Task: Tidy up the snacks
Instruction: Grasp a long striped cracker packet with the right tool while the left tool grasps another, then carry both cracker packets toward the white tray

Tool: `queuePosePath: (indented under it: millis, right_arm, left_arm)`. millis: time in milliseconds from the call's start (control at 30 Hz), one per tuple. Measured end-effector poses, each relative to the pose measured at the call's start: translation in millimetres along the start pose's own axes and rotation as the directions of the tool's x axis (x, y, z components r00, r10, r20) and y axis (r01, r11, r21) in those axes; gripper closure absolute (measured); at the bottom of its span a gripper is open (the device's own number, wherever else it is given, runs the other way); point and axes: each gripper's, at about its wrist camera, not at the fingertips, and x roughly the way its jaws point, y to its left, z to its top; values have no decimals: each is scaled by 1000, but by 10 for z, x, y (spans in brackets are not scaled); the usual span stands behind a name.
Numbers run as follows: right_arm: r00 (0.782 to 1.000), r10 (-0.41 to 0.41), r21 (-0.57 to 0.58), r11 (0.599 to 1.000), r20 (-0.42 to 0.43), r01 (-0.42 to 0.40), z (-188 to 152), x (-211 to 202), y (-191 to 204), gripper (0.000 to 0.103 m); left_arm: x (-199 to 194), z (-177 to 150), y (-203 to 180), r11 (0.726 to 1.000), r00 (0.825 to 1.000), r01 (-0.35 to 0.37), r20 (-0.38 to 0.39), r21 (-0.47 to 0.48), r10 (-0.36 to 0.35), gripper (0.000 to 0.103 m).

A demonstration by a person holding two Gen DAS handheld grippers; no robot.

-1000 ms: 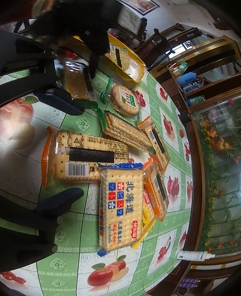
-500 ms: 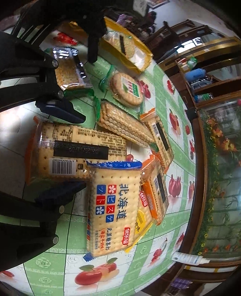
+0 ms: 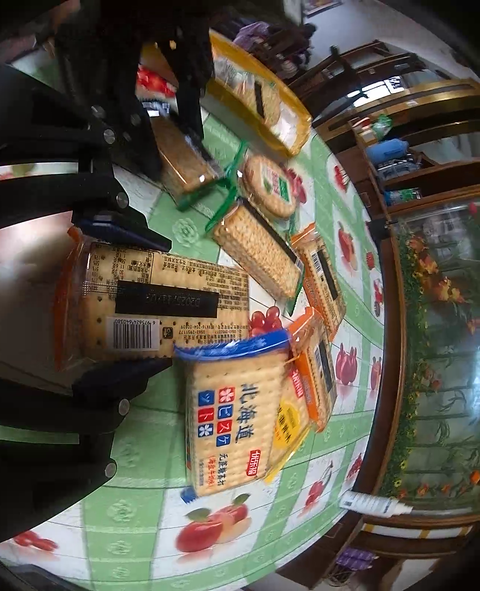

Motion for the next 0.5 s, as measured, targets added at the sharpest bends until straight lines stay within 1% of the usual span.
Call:
queuePosePath:
  millis: [167,333,433,500]
  right_arm:
    - [997,62,64,996,38,-65,-137,-307,-130,48]
    - [994,90,89,991,64,-95,-267,-495,-185,48]
    - [986,144,124,980,89,-154,-350,-579,-214,48]
    - [974,193,157,965,118,-211,-393,-634,-237,48]
  left_arm:
    - [-94,-98,-12,999,999,20,28,-30,-19,54]
    - [-274,-185,73,995,997,36,73,-97,-29,54]
    - [-408,-237,108,991,995,40,99,-126,-28,55]
    - [-497,-261,127,990,993,34,115,-135,-19,56]
